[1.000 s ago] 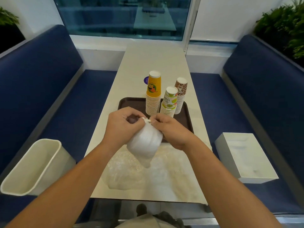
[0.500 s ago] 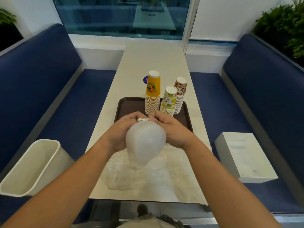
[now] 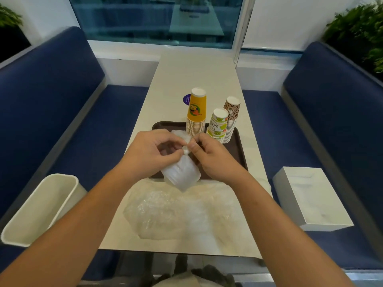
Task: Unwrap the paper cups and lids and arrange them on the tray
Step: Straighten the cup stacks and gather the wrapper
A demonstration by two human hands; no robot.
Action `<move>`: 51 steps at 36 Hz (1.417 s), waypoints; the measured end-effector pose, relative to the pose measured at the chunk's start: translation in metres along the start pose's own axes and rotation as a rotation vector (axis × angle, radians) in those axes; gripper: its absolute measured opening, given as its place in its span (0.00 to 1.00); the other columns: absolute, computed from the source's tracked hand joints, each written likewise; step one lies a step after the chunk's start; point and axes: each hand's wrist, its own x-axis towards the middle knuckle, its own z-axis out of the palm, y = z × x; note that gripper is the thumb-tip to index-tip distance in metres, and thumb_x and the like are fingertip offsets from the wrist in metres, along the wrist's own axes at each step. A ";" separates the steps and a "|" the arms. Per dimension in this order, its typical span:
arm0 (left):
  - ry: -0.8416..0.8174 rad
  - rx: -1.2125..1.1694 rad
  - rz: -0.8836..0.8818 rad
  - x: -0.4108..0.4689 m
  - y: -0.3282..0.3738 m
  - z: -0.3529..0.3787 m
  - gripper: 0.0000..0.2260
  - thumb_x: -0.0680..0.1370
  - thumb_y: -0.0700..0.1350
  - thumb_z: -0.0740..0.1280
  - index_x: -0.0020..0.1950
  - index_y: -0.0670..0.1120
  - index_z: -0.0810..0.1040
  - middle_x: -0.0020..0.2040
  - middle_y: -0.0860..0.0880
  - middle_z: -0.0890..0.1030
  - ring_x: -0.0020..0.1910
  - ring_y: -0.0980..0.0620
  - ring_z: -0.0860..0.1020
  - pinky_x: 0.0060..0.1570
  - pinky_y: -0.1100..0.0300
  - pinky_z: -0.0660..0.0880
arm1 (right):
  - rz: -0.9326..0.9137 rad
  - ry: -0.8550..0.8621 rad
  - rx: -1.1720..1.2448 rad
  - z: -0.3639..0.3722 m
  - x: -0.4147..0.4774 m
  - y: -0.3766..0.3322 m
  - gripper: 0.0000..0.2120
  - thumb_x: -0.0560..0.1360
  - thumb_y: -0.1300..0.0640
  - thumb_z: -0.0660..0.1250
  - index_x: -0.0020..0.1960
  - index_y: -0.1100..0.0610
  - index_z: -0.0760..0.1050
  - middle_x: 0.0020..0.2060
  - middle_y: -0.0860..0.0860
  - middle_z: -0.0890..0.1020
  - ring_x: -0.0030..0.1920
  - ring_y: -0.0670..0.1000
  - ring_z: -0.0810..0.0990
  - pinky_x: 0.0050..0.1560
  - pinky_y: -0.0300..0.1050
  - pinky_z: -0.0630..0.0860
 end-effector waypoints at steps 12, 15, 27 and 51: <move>-0.001 -0.279 -0.374 -0.005 -0.002 -0.005 0.05 0.76 0.45 0.77 0.51 0.52 0.87 0.45 0.54 0.88 0.48 0.55 0.86 0.52 0.54 0.82 | -0.084 0.123 0.112 0.019 -0.006 -0.005 0.03 0.80 0.63 0.70 0.50 0.58 0.77 0.42 0.57 0.81 0.42 0.54 0.79 0.46 0.43 0.77; 0.002 -0.476 -0.465 -0.002 -0.006 -0.001 0.11 0.75 0.39 0.78 0.54 0.47 0.81 0.43 0.48 0.87 0.42 0.52 0.85 0.49 0.53 0.81 | 0.011 0.149 0.225 0.020 -0.004 -0.001 0.08 0.76 0.68 0.71 0.50 0.58 0.76 0.40 0.55 0.79 0.41 0.51 0.79 0.49 0.50 0.79; -0.116 -0.938 -0.601 0.014 -0.011 0.037 0.04 0.77 0.35 0.67 0.46 0.43 0.81 0.34 0.49 0.73 0.34 0.54 0.68 0.39 0.58 0.68 | 0.035 0.395 0.026 0.027 0.014 0.008 0.10 0.72 0.67 0.70 0.45 0.53 0.75 0.39 0.46 0.79 0.38 0.40 0.74 0.40 0.30 0.71; 0.228 -0.290 -0.378 0.043 -0.032 0.050 0.10 0.77 0.41 0.76 0.45 0.55 0.79 0.45 0.52 0.81 0.47 0.48 0.81 0.45 0.58 0.82 | -0.104 -0.097 -0.146 -0.023 0.043 0.028 0.15 0.80 0.60 0.71 0.65 0.50 0.80 0.56 0.48 0.78 0.50 0.47 0.79 0.53 0.44 0.80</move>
